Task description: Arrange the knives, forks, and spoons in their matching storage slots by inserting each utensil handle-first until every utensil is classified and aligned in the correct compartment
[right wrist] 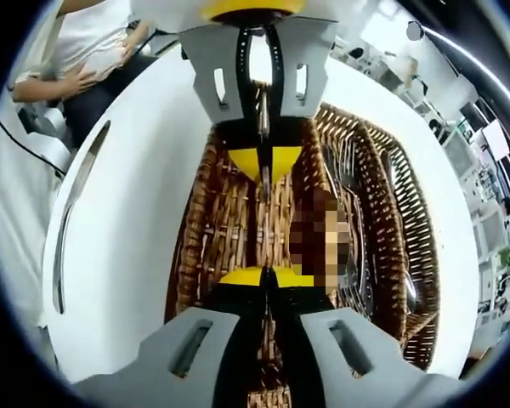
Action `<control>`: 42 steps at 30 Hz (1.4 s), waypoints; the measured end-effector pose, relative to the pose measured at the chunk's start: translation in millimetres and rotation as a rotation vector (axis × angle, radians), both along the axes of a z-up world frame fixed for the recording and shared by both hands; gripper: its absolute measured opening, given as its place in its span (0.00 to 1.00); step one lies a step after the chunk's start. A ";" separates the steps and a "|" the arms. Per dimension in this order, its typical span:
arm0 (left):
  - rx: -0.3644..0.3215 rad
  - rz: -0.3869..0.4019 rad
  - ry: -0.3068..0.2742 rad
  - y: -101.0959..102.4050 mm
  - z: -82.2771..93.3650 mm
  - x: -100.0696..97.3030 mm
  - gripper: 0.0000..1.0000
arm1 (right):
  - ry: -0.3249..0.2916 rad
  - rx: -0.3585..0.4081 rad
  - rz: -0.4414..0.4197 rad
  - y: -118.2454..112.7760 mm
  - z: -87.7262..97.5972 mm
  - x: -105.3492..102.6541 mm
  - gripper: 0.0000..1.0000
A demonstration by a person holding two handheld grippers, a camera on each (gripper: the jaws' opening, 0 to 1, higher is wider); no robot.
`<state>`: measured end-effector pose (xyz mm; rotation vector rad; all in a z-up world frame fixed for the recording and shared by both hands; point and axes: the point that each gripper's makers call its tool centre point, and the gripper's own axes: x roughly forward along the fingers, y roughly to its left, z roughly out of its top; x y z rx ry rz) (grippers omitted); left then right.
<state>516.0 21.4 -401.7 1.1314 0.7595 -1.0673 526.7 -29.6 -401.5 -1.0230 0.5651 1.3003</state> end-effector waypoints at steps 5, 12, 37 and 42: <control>-0.004 0.005 0.014 0.7 0.6 1.7 0.03 | 0.004 0.000 0.000 0.6 -0.7 1.6 0.02; -0.006 0.004 0.026 0.3 -0.1 1.2 0.03 | 0.008 -0.007 -0.003 0.8 -2.2 1.8 0.02; -0.002 0.008 0.043 7.5 -0.8 9.3 0.03 | 0.038 0.013 -0.012 1.7 -2.5 3.8 0.02; 0.001 0.007 0.045 7.5 -1.1 9.2 0.03 | 0.051 0.021 -0.008 1.6 -2.8 4.1 0.02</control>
